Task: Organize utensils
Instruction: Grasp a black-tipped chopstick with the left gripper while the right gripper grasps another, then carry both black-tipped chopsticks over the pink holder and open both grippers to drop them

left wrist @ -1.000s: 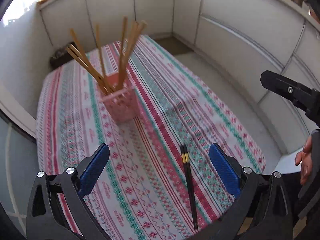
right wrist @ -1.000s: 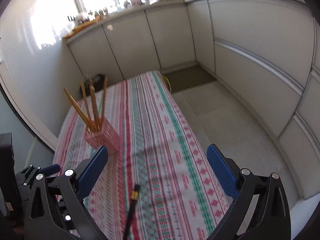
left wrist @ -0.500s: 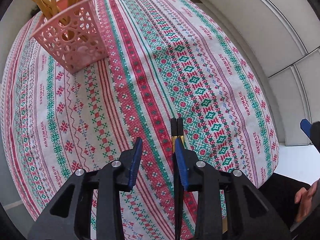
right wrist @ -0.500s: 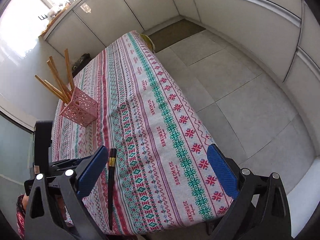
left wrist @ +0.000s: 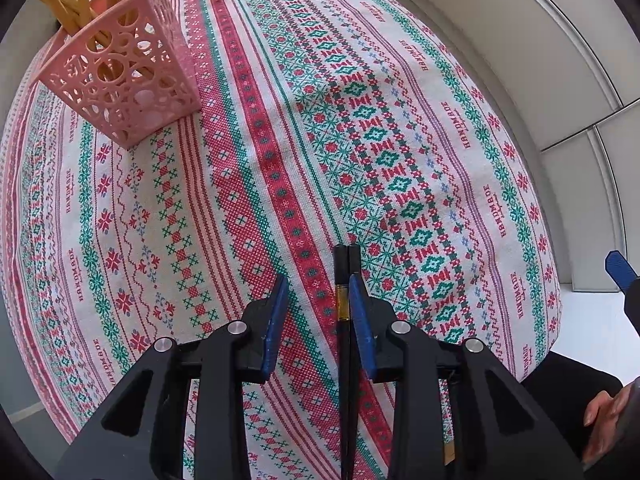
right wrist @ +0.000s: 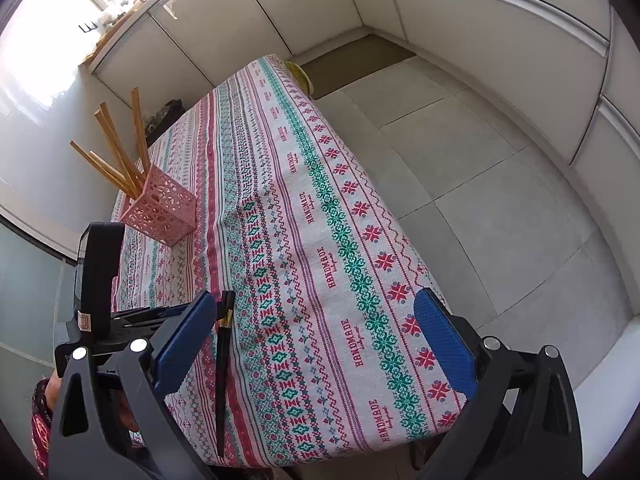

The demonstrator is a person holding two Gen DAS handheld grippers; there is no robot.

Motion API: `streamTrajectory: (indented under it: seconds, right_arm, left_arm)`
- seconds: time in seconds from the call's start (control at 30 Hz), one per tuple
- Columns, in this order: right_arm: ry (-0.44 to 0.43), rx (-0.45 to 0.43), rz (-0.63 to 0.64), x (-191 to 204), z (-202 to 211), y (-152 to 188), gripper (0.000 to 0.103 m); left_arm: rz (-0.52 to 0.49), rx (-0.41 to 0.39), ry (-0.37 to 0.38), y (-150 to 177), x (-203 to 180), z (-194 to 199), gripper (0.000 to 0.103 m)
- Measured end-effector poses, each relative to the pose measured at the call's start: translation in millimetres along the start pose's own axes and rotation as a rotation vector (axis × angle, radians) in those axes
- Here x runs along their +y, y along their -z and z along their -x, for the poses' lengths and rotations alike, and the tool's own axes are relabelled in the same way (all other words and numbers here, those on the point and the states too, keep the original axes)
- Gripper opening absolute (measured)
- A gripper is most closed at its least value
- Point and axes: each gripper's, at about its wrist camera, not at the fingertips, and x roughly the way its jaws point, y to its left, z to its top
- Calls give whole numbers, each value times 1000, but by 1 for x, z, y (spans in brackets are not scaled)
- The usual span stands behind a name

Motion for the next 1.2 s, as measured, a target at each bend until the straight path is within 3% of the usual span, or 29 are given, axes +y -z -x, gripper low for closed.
streamTrajectory:
  seconds: [0.17,0.23,0.3,0.4,0.6,0.7,0.77,0.87,0.93,1.03,1.2]
  right_arm:
    - [-11,11,-26,0,-3,-1,96]
    - [-23,18,-48,1,-5,-2,96]
    - [-34,22,-53,4,-7,-2,96]
    - [-24,25,-28,12,-10,-2,96]
    - [-37,77,-23,31,-28,-3,96]
    - [-46,133,-40,41,-43,-4,95]
    - [-75,195,-54,49,-57,-3,90]
    - [-50,287,-28,71,-84,1,66]
    - [7,350,16,88,-104,7,40]
    - [76,394,53,110,-126,16,38]
    - [195,323,125,135,-138,21,37]
  left_arm:
    - [-47,-19,21,-1,-15,0,11]
    - [-14,-14,63,-2,-9,0,11]
    - [2,10,17,1,0,-6,11]
    - [-2,5,48,4,3,-6,10]
    - [-77,-72,-42,12,-22,-9,7]
    - [-23,-78,18,16,-9,-6,6]
    - [7,-99,18,23,11,4,6]
    - [75,-152,48,36,43,25,6]
    - [121,-194,56,42,65,40,6]
    - [164,-250,63,50,91,58,6]
    - [171,-315,89,48,112,81,6]
